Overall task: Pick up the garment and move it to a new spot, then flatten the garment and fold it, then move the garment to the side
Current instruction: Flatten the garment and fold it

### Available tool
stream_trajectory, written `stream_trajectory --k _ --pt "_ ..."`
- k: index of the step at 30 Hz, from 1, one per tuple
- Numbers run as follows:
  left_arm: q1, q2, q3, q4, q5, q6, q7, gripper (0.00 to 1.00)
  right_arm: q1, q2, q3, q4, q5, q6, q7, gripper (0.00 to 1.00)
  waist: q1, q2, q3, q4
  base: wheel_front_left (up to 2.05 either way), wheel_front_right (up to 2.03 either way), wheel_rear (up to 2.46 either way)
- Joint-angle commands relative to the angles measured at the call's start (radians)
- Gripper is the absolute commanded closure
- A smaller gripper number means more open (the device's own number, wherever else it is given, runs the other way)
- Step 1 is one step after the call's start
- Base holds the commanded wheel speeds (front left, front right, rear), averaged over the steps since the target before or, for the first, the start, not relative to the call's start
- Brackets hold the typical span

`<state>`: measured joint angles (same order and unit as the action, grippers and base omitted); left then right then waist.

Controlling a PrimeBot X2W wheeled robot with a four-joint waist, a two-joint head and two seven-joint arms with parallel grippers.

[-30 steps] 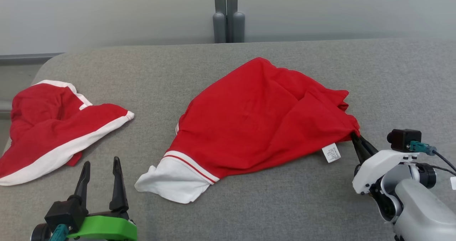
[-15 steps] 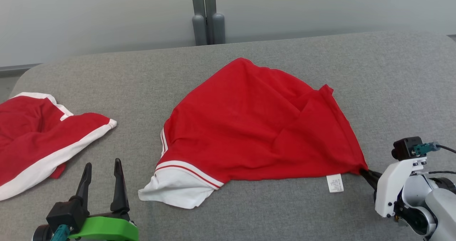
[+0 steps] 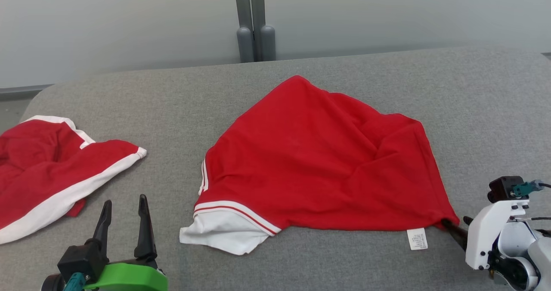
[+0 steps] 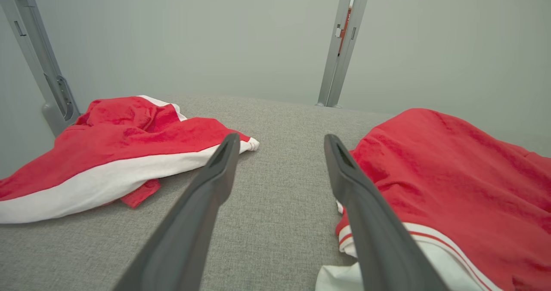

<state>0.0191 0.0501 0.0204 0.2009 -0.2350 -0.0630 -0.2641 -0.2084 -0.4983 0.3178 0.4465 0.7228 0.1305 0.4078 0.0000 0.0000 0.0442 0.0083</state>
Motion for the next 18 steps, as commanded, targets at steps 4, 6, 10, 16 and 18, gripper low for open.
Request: stream_trajectory --k 4,6,10,16,18 --pt "0.014 0.006 0.006 0.004 0.005 -0.006 0.000 0.00 0.028 0.028 -0.060 -0.090 -0.011 0.000 -0.041 0.00 0.0000 0.0000 -0.016 0.000 0.00 0.00 0.00" --pt "0.018 0.006 0.007 0.005 0.005 -0.006 0.000 0.00 0.038 0.041 -0.086 -0.148 -0.018 0.000 -0.075 0.00 0.0000 0.0000 -0.022 -0.002 0.00 0.00 0.00" --pt "0.021 0.009 0.008 0.001 0.006 -0.003 0.000 0.00 0.045 0.064 -0.137 -0.250 -0.062 0.000 -0.178 0.00 0.0000 0.0000 -0.026 -0.005 0.00 0.00 0.00" --pt "0.019 0.011 0.008 -0.018 0.008 0.003 0.000 0.00 0.044 0.160 -0.174 -0.315 -0.144 0.000 -0.375 0.00 0.0000 0.0000 -0.022 -0.009 0.00 0.00 0.00" --pt "0.019 0.011 0.007 -0.022 0.009 0.004 0.000 0.00 0.048 0.190 -0.179 -0.301 -0.185 0.000 -0.439 0.00 0.0000 0.0000 -0.023 -0.008 0.00 0.00 0.00"
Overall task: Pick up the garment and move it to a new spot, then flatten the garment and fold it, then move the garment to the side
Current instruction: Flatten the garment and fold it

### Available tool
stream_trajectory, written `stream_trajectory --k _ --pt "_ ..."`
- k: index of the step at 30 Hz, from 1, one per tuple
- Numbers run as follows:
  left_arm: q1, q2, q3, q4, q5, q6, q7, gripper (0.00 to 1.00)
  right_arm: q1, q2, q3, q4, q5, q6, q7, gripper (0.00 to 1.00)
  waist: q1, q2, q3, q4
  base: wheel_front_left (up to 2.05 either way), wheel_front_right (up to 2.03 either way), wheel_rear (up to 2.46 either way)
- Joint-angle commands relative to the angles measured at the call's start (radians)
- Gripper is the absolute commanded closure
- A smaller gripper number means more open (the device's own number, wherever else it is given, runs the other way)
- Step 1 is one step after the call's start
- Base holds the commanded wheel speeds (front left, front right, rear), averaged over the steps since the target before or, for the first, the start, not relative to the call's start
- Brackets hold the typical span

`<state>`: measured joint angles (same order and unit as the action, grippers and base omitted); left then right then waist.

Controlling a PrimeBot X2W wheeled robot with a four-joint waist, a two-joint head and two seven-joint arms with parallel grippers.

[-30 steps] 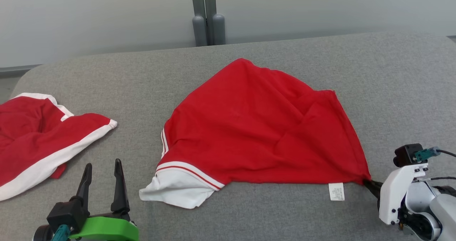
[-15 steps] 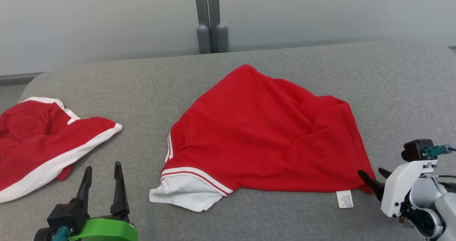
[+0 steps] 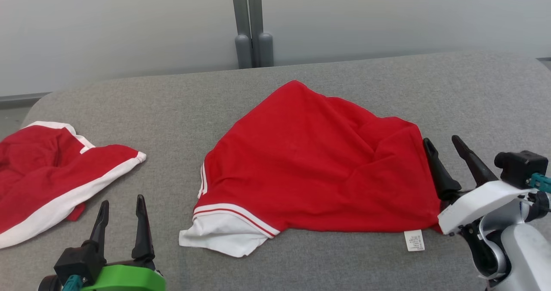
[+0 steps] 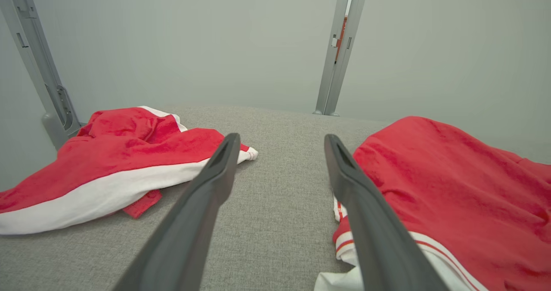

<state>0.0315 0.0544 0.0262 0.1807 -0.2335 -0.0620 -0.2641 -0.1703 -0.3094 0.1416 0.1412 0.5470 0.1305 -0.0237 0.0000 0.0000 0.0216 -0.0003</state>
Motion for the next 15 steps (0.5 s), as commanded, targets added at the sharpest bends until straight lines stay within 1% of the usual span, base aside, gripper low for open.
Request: stream_trajectory --k 1,5,7,11,15 --pt "0.006 0.006 0.001 -0.005 0.008 0.003 0.000 0.00 0.013 0.025 -0.003 0.014 -0.023 0.000 -0.044 0.00 0.0000 0.0000 0.000 0.002 0.00 0.00 0.00" --pt "0.008 0.006 -0.005 -0.001 0.002 -0.001 0.000 0.00 0.009 0.088 -0.011 0.062 -0.096 0.000 -0.166 0.00 0.0000 0.0000 0.003 0.003 0.00 0.00 0.00" --pt "0.005 0.007 -0.008 0.003 0.000 -0.003 0.000 0.00 0.004 0.115 -0.014 0.092 -0.125 0.000 -0.200 0.00 0.0000 0.0000 0.006 0.005 0.00 0.00 0.00" --pt "-0.004 0.010 -0.009 0.008 -0.002 -0.007 0.000 0.00 -0.010 0.151 -0.002 0.147 -0.151 0.000 -0.225 0.00 0.0000 0.0000 0.009 0.011 0.00 0.00 0.00" --pt "-0.012 0.011 -0.013 0.014 -0.002 -0.009 0.000 0.00 -0.031 0.151 0.019 0.178 -0.156 0.000 -0.233 0.00 0.0000 0.0000 0.011 0.016 0.00 0.00 0.00"
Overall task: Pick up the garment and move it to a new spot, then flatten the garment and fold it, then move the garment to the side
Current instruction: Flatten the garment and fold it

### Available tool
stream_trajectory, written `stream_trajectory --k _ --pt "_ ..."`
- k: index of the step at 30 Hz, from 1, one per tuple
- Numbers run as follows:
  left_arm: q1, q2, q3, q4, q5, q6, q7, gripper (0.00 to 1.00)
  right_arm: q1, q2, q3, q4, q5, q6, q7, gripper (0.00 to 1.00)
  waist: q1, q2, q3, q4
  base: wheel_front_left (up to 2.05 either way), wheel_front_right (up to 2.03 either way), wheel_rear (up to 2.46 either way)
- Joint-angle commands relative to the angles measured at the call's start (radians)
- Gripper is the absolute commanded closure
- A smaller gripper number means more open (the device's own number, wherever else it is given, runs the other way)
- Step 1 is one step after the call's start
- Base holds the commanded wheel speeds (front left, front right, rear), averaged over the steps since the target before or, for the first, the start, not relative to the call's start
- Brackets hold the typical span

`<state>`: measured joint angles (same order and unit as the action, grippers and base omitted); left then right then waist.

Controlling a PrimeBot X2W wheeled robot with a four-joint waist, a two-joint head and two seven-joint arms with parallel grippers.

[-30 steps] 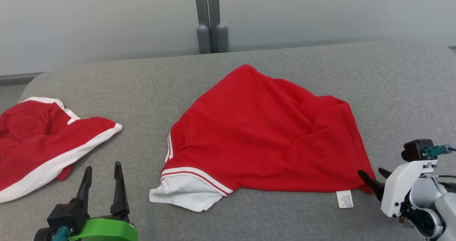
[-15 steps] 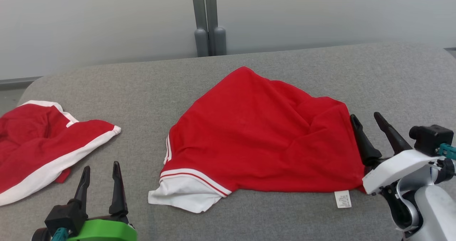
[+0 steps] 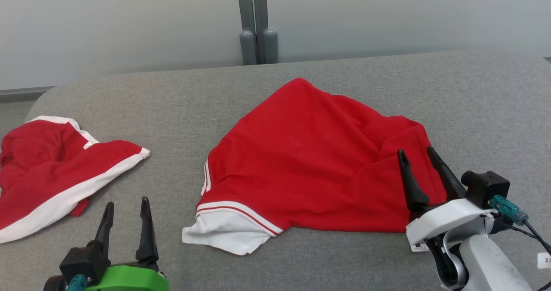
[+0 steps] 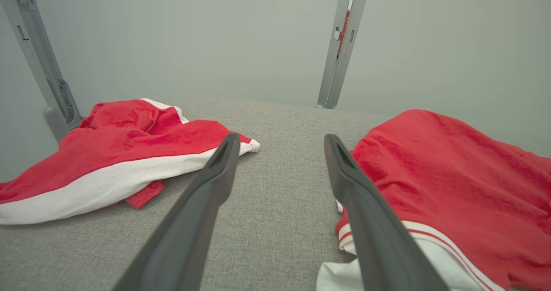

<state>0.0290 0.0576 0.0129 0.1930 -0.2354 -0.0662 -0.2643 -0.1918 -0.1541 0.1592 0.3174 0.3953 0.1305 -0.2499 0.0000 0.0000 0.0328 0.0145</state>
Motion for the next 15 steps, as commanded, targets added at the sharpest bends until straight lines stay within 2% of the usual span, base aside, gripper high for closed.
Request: stream_trajectory --k 1,6,11,15 --pt "-0.009 0.008 -0.003 0.009 -0.004 -0.006 0.005 0.00 -0.014 -0.006 0.002 0.007 -0.002 0.000 -0.008 0.00 0.0000 0.0000 0.000 0.002 0.00 0.00 0.00" --pt "-0.021 0.024 -0.026 0.044 -0.027 -0.025 0.066 0.00 -0.026 -0.017 0.007 0.027 0.005 0.000 -0.012 0.00 0.0000 0.0000 0.003 0.006 0.00 0.00 0.00" --pt "-0.015 0.068 -0.103 0.088 -0.074 -0.055 0.272 0.00 -0.035 -0.028 0.009 0.043 0.011 0.000 -0.014 0.00 0.0000 0.0000 0.011 0.001 0.00 0.00 0.00" --pt "-0.022 0.107 -0.150 0.081 -0.135 -0.063 0.425 0.00 -0.044 -0.034 0.003 0.048 0.015 0.000 -0.015 0.00 0.0000 0.0000 0.025 -0.016 0.00 0.00 0.00"
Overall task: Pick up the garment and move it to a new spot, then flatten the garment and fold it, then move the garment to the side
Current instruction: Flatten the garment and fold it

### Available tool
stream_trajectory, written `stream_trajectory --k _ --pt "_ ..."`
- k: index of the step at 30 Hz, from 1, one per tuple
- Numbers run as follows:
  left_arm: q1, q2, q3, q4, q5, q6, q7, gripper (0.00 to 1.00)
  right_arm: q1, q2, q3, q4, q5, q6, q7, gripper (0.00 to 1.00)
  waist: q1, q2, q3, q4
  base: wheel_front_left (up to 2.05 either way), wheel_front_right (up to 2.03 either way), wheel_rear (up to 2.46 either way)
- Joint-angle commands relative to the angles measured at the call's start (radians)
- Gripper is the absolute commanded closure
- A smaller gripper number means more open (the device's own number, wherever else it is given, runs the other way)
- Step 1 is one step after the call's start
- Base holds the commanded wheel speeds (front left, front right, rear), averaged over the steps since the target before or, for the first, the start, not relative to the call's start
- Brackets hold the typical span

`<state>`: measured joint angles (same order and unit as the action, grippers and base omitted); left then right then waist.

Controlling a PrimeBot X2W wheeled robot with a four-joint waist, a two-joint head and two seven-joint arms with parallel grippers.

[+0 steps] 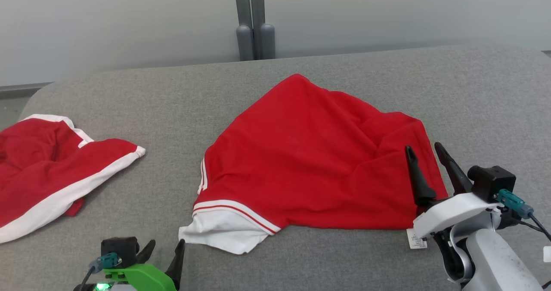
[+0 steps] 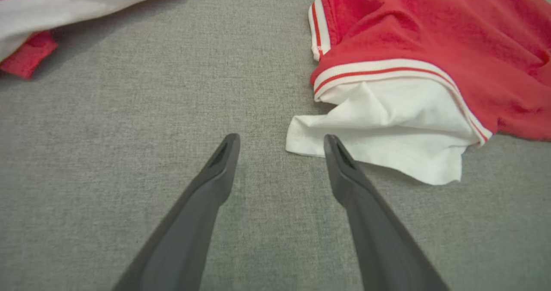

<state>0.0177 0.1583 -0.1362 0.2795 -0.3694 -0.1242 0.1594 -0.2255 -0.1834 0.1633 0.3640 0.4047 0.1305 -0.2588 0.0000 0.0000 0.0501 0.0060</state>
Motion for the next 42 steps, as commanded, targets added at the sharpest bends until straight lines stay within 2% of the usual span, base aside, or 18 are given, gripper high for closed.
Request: stream_trajectory --k 1,8,18,20,22,31,40,41,42 --pt "-0.018 0.017 -0.010 -0.011 -0.008 -0.006 0.021 0.00 -0.012 -0.005 -0.002 0.002 0.005 0.000 -0.007 0.00 0.0000 0.0000 0.014 -0.012 0.00 0.00 0.00" --pt "-0.070 0.054 -0.051 0.009 -0.043 -0.006 0.099 0.00 -0.039 -0.003 0.005 0.009 0.012 0.000 -0.006 0.00 0.0000 0.0000 0.058 -0.053 0.00 0.00 0.00" --pt "-0.102 0.064 -0.056 0.075 -0.072 -0.006 0.119 0.00 -0.053 -0.010 -0.002 0.022 0.016 0.000 -0.007 0.00 0.0000 0.0000 0.088 -0.093 0.00 0.00 0.00" --pt "-0.099 0.064 -0.062 0.082 -0.081 -0.006 0.132 0.56 -0.054 -0.010 -0.004 0.021 0.015 0.000 -0.007 0.00 0.0000 0.0000 0.090 -0.094 0.00 0.00 0.00" --pt "-0.096 0.062 -0.065 0.077 -0.090 -0.006 0.136 1.00 -0.052 -0.009 -0.010 0.021 0.014 0.000 -0.007 0.00 0.0000 0.0000 0.089 -0.090 0.00 0.00 0.00" --pt "-0.034 0.077 -0.075 -0.014 -0.144 -0.005 0.190 1.00 -0.024 -0.007 -0.025 0.036 0.000 0.000 -0.007 0.00 0.0000 0.0000 0.056 -0.028 0.00 0.00 0.00" --pt "0.062 0.099 -0.083 -0.158 -0.186 0.026 0.312 1.00 -0.011 -0.011 -0.033 0.062 -0.005 0.000 -0.002 0.00 0.0000 0.0000 0.028 0.025 0.00 0.00 0.00" --pt "0.068 0.098 -0.083 -0.169 -0.191 0.029 0.321 0.83 -0.012 -0.011 -0.033 0.065 -0.005 0.000 0.002 0.00 0.0000 0.0000 0.027 0.028 0.00 0.00 0.00" --pt "0.073 0.099 -0.084 -0.173 -0.191 0.032 0.324 0.23 -0.013 -0.012 -0.033 0.066 -0.006 0.000 0.003 0.00 0.0000 0.0000 0.026 0.029 0.00 0.00 0.00"
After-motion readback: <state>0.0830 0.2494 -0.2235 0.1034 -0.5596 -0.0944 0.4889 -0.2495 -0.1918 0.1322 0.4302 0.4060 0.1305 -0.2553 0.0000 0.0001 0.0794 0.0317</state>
